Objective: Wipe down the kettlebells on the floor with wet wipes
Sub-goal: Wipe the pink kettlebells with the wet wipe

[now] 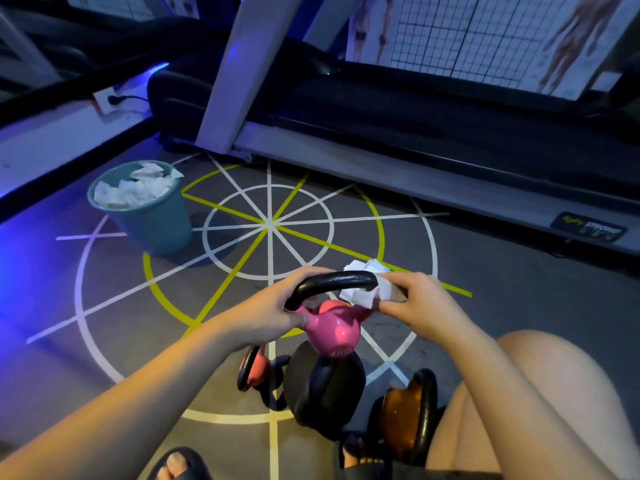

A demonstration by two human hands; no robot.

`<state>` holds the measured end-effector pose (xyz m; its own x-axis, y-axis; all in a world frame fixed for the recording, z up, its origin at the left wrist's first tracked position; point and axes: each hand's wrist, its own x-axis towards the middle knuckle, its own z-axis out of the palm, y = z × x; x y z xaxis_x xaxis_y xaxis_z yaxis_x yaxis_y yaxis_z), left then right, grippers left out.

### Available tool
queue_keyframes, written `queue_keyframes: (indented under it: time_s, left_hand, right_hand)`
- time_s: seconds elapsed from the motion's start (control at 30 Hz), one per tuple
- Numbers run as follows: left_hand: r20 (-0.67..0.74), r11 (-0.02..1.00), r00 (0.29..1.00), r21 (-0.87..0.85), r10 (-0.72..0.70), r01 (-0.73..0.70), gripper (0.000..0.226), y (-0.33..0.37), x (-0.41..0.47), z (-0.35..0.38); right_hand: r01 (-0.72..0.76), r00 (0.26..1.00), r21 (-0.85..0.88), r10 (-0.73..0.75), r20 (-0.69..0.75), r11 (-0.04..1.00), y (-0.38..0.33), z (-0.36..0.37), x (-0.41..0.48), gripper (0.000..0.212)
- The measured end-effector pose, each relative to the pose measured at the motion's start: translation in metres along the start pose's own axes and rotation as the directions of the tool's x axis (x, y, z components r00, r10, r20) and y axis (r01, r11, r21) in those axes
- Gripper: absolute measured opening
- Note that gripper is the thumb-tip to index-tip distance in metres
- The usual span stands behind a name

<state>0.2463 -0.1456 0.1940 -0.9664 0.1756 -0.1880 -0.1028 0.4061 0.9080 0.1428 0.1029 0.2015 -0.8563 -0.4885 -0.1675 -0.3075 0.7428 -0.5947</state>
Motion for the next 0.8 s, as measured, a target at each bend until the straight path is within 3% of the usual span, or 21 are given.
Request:
queue_keyframes:
  time_s: [0.03, 0.1, 0.2, 0.27, 0.37, 0.43, 0.53, 0.6, 0.73, 0.8]
  left_hand:
    - [0.000, 1.000, 1.000, -0.006, 0.000, 0.000, 0.074, -0.001, 0.000, -0.001]
    - [0.003, 1.000, 1.000, -0.031, -0.006, 0.006, 0.073, -0.003, -0.001, -0.002]
    - [0.002, 0.998, 1.000, -0.064, -0.015, 0.015, 0.072, -0.006, -0.001, -0.003]
    - [0.003, 0.997, 1.000, -0.074, -0.021, 0.022, 0.072, -0.008, -0.001, -0.002]
    - [-0.002, 0.997, 1.000, -0.078, -0.029, 0.029, 0.072, -0.010, 0.000, -0.003]
    - [-0.001, 0.995, 0.999, -0.086, -0.044, 0.044, 0.072, -0.012, -0.001, -0.005]
    - [-0.010, 0.993, 0.998, -0.104, -0.058, 0.057, 0.071, -0.014, -0.001, -0.006]
    - [-0.012, 0.993, 0.998, -0.109, -0.057, 0.056, 0.071, -0.014, 0.000, -0.007]
    - [-0.002, 0.992, 0.998, -0.112, -0.065, 0.065, 0.073, -0.016, 0.001, -0.008]
    - [0.000, 0.991, 0.998, -0.118, -0.058, 0.058, 0.073, -0.016, 0.001, -0.007]
  right_hand:
    - [-0.016, 1.000, 0.000, 0.016, -0.006, 1.000, -0.001, 0.001, 0.000, 0.012]
    - [-0.057, 0.998, 0.017, 0.056, 0.016, 0.998, -0.003, 0.007, -0.003, 0.029]
    - [-0.145, 0.988, 0.037, 0.142, 0.060, 0.989, -0.009, 0.020, -0.008, 0.037]
    - [-0.198, 0.977, 0.104, 0.188, 0.101, 0.975, -0.013, 0.026, -0.012, 0.033]
    - [-0.198, 0.964, 0.254, 0.141, 0.225, 0.947, -0.018, 0.028, -0.018, 0.015]
    - [-0.236, 0.943, 0.453, 0.090, 0.321, 0.860, -0.014, 0.027, -0.022, 0.024]
    - [-0.357, 0.910, 0.716, 0.050, 0.412, 0.599, -0.009, 0.024, -0.023, 0.039]
    - [-0.370, 0.922, 0.798, 0.080, 0.379, 0.477, -0.006, 0.021, -0.021, 0.025]
    - [-0.285, 0.958, 0.790, 0.177, 0.225, 0.543, 0.000, 0.024, -0.015, 0.016]
    - [-0.266, 0.962, 0.787, 0.202, 0.182, 0.557, -0.002, 0.028, -0.011, 0.021]
